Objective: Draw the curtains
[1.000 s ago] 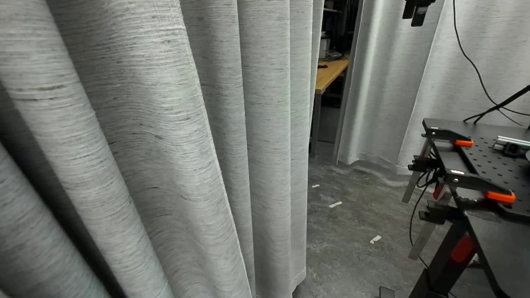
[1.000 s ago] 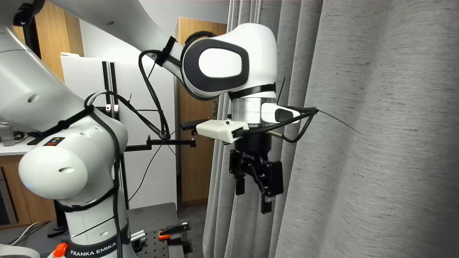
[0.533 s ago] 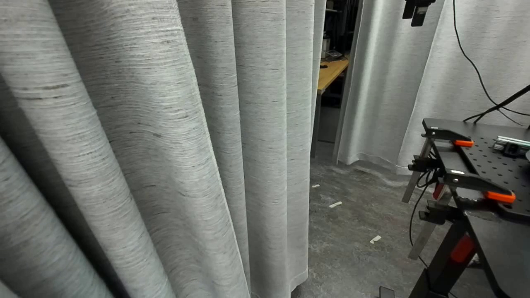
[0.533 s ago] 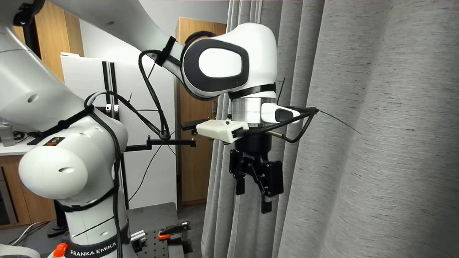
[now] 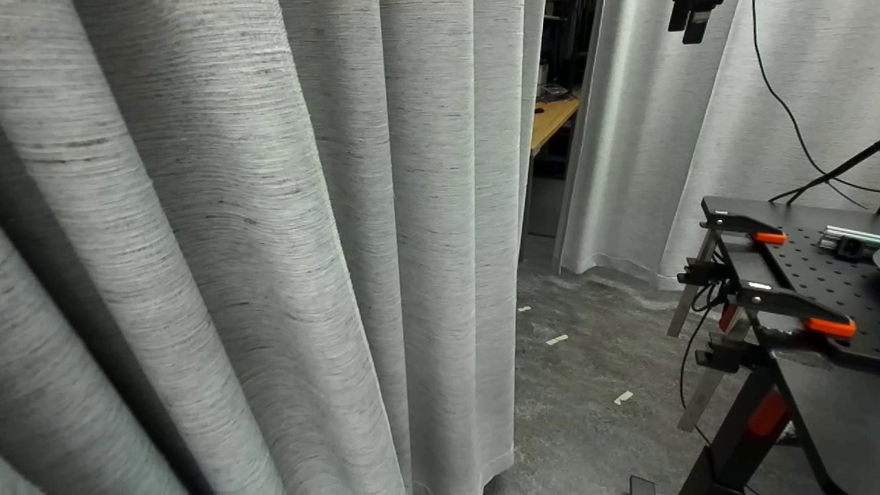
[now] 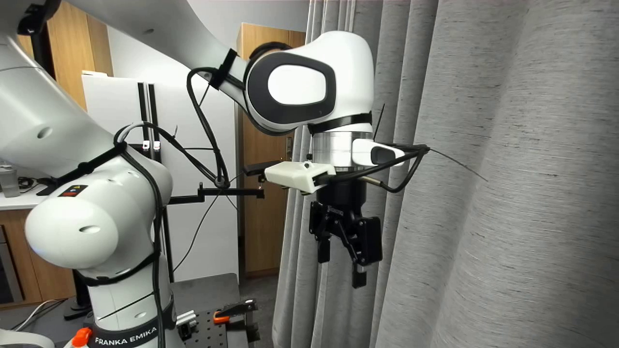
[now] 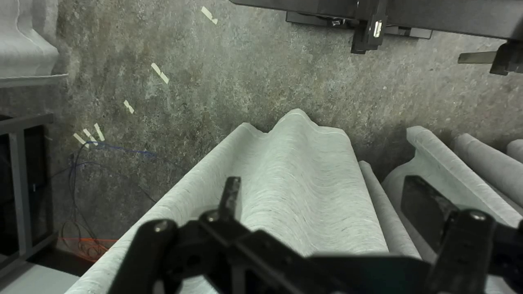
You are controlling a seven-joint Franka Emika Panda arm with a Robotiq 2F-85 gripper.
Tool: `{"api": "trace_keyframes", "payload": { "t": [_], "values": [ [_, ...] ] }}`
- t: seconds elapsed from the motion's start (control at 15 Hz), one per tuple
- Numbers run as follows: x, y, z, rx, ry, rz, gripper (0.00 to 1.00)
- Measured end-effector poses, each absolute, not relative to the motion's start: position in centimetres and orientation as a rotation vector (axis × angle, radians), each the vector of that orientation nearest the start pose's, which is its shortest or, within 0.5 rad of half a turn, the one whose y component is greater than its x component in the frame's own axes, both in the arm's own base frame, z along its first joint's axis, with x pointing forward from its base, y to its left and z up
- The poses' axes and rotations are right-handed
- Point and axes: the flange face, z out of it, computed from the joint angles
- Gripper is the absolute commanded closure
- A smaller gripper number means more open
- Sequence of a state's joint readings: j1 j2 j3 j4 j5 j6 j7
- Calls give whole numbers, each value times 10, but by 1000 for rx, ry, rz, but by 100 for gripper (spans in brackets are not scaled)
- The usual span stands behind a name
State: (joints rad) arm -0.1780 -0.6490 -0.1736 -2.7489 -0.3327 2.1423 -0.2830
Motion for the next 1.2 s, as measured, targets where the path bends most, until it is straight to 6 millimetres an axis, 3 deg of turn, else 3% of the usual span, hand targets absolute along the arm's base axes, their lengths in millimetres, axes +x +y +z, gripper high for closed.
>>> {"api": "trace_keyframes", "payload": {
  "t": [0.47,0.93,1.2],
  "values": [
    [324,-117,410,-3278,-231,-42,0],
    [347,-78,432,-3152,-315,-326,0],
    [356,-55,454,-3047,-392,-534,0]
  ]
}}
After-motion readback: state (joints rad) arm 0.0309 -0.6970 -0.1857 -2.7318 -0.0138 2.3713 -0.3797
